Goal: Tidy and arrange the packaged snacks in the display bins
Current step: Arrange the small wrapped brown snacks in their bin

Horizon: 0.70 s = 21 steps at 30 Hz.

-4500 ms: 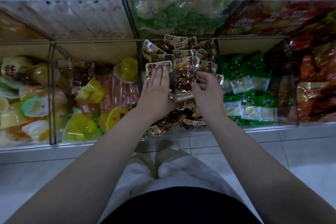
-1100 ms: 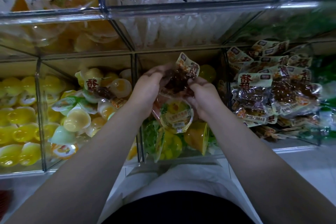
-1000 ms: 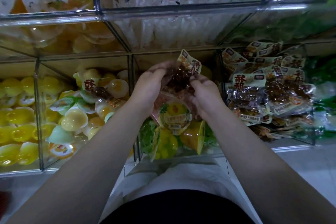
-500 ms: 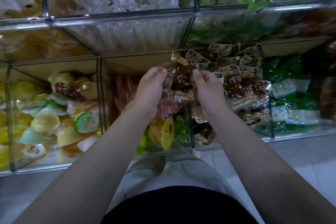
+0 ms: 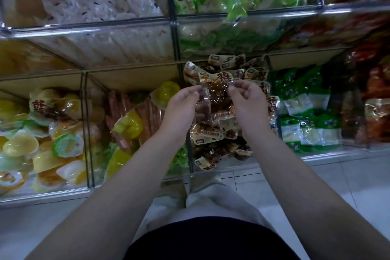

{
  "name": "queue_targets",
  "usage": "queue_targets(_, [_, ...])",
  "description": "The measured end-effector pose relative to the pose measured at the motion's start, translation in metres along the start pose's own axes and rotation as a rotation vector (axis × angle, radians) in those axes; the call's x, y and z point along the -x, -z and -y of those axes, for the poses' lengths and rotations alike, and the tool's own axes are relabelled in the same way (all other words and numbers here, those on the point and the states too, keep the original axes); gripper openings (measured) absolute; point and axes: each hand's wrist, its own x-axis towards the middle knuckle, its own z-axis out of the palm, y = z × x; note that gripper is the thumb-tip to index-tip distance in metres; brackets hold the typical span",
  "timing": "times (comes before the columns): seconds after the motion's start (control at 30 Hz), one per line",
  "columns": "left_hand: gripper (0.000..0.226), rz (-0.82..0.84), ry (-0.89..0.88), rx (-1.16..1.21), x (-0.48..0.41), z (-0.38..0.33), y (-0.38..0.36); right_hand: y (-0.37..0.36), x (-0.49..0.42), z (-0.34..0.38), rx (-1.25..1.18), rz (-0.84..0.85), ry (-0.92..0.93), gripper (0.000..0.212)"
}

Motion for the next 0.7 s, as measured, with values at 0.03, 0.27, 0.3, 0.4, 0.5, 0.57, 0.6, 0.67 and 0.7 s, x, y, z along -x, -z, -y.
queue_targets(0.03, [0.024,-0.003,0.002,-0.009,0.001,0.001,-0.005,0.004,-0.002,-0.002,0.021,-0.004,0.009,0.015])
queue_targets(0.27, [0.028,-0.095,-0.007,-0.100,0.002,0.011,-0.026,0.024,-0.006,-0.015,0.206,0.090,0.095,0.022])
queue_targets(0.3, [0.028,-0.120,0.006,-0.109,0.002,0.013,-0.027,0.025,-0.007,-0.017,0.232,0.103,0.101,0.022])
queue_targets(0.4, [0.028,-0.130,0.023,-0.130,0.001,0.018,-0.030,0.027,-0.010,-0.023,0.285,0.109,0.125,0.031])
queue_targets(0.5, [0.033,-0.113,0.027,-0.112,0.003,0.018,-0.034,0.028,-0.011,-0.023,0.299,0.093,0.149,0.034])
queue_targets(0.57, [0.039,-0.096,0.018,-0.111,0.003,0.020,-0.034,0.028,-0.010,-0.021,0.285,0.075,0.158,0.030])
queue_targets(0.6, [0.036,-0.087,0.016,-0.102,0.003,0.020,-0.033,0.027,-0.008,-0.019,0.273,0.065,0.162,0.028])
queue_targets(0.67, [0.024,-0.089,0.005,-0.079,0.005,0.020,-0.031,0.026,-0.005,-0.015,0.237,0.055,0.174,0.023])
queue_targets(0.7, [0.023,-0.101,-0.005,-0.060,0.006,0.019,-0.029,0.024,-0.003,-0.012,0.210,0.059,0.176,0.020])
